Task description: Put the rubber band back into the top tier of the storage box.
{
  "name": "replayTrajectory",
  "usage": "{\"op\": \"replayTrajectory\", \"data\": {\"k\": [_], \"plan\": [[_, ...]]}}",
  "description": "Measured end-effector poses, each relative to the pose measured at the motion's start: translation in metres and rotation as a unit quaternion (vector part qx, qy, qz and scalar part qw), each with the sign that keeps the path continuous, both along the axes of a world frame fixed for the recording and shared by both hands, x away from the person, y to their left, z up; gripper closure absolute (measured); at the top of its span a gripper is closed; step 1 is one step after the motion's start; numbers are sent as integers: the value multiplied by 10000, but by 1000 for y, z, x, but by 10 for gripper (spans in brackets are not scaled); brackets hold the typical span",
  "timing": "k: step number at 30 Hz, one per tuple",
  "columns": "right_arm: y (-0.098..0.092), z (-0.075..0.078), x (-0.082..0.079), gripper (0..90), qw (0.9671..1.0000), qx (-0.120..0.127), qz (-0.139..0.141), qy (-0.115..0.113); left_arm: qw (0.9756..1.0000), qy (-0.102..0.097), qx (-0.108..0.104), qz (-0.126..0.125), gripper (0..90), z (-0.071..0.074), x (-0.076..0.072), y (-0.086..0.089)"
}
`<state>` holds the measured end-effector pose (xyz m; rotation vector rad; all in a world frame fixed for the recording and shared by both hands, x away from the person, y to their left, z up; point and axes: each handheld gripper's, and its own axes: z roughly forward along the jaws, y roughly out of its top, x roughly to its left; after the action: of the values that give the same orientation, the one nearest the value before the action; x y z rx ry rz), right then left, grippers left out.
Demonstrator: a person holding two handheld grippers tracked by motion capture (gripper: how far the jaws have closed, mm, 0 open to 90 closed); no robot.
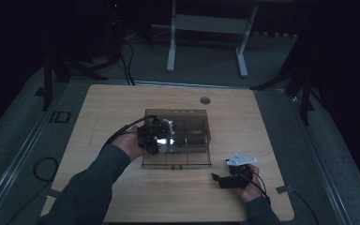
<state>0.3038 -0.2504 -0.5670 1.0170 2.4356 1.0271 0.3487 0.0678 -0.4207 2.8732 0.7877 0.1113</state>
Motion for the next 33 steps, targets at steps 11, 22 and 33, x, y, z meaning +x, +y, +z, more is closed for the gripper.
{"op": "replayTrajectory", "data": {"k": [11, 22, 33], "plan": [[0, 0, 0, 148, 10000, 0, 0, 0, 9999, 10, 146, 10, 848, -7, 2, -3], [0, 0, 0, 148, 10000, -1, 1, -1, 9998, 52, 198, 56, 846, -12, 4, -3], [0, 0, 0, 149, 10000, -2, 2, -2, 9997, 63, 220, 69, 800, -13, 5, -2]]}}
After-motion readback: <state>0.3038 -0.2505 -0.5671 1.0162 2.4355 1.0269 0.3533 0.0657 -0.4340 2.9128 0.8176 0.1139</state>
